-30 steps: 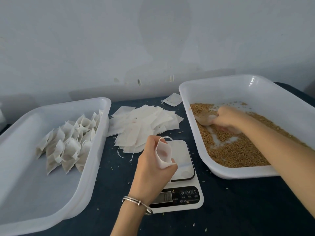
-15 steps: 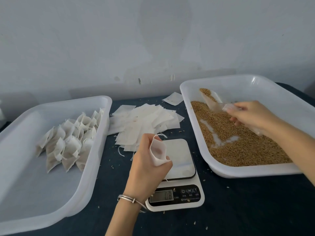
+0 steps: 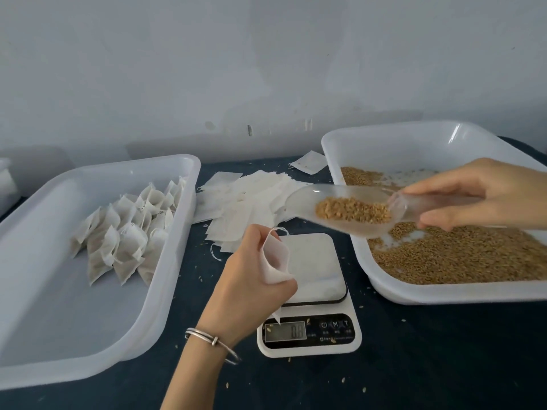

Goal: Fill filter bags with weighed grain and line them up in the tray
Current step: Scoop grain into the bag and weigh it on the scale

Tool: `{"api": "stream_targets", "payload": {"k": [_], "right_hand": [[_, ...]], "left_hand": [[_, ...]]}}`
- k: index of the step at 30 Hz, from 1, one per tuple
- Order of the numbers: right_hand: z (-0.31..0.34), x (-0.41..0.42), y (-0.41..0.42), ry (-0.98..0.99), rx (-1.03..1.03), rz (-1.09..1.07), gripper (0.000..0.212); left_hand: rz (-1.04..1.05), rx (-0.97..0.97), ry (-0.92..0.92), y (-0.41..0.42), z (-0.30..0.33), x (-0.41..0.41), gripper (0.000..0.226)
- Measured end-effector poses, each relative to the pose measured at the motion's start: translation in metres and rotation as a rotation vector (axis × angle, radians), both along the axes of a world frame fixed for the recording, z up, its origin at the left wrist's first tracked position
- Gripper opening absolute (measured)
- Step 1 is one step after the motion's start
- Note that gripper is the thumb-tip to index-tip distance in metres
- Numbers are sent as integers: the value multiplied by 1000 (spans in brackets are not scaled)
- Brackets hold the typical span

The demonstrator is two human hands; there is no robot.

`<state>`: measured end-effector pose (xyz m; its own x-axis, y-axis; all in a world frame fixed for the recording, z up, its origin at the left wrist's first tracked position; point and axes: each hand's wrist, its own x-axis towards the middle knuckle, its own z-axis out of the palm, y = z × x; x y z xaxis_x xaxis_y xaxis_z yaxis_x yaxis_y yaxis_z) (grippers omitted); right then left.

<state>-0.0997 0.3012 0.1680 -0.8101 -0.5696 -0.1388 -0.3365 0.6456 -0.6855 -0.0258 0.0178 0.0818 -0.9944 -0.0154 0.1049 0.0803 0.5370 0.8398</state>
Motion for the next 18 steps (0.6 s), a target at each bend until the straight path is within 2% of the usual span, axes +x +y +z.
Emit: {"api": "stream_targets", "payload": {"k": [5,11,18], "right_hand": [[13,11,-15,20,79,179,57],[19,7,-22,109,169,170,60],[31,5,-28,107,276,187,62]], "left_hand": [[-67,-58,-23,-9,11,4,34],[-138,-85,-57,-15,20,3,38],[-232,-144,-108,-6,22,-4,40]]}}
